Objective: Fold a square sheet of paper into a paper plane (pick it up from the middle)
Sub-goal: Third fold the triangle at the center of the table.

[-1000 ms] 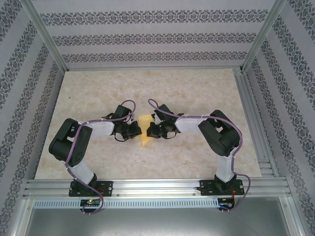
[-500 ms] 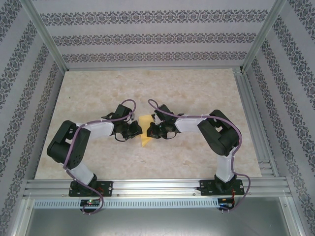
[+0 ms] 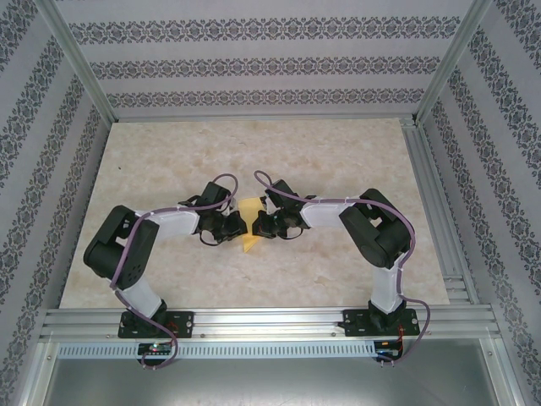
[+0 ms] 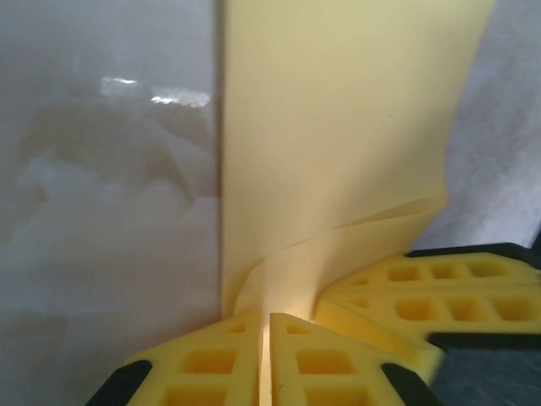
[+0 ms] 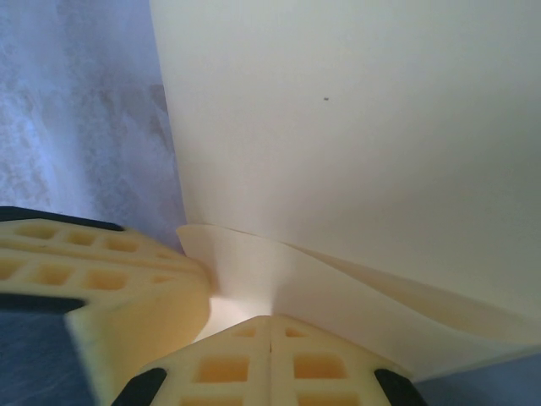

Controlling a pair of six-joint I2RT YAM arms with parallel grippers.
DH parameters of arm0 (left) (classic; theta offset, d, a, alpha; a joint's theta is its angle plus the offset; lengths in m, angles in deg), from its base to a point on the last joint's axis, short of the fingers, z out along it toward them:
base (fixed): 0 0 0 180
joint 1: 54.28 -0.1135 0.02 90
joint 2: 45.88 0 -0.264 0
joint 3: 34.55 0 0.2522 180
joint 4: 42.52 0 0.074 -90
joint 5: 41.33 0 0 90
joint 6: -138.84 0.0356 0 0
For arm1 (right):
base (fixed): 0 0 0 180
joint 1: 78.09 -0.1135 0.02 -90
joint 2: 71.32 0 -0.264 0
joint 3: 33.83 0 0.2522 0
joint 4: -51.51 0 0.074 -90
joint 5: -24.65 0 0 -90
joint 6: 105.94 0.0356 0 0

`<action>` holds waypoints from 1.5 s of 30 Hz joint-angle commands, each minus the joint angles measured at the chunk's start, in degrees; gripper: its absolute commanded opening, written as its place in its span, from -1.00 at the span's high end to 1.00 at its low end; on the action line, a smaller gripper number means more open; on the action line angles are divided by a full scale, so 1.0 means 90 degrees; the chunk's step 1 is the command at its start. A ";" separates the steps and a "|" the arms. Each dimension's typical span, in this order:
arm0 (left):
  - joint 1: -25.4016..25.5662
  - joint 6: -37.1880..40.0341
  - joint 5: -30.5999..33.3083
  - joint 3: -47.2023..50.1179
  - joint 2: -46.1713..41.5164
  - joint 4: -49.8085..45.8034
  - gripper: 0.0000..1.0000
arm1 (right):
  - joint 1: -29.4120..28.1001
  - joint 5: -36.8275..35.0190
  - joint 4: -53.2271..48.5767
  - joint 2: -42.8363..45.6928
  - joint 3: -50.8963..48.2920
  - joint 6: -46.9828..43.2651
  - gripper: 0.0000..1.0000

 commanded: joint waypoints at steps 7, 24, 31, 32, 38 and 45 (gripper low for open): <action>0.0079 0.0119 0.0639 -0.0148 0.0289 -0.0525 0.81 | 0.0080 0.0304 0.0376 0.0165 -0.0058 -0.0300 0.91; 0.0089 0.0123 0.0934 -0.0087 0.0358 -0.0685 0.82 | -0.0280 0.0571 0.1186 0.0266 -0.0592 -0.0008 0.89; 0.0090 0.0088 0.1017 -0.0032 0.0446 -0.0654 0.83 | -0.0269 0.0464 0.1197 -0.0036 -0.0588 -0.0092 0.90; 0.0089 0.0074 0.1026 -0.0019 0.0440 -0.0635 0.83 | -0.0255 0.0448 0.1224 -0.0089 -0.0588 -0.0092 0.90; 0.0088 0.0081 0.1125 -0.0011 0.0427 -0.0701 0.83 | -0.0235 0.0410 0.1342 -0.0051 -0.0596 -0.0128 0.91; 0.0088 0.0070 0.1147 0.0001 0.0441 -0.0694 0.82 | -0.0358 0.0516 0.1304 0.0593 -0.0765 -0.0283 0.90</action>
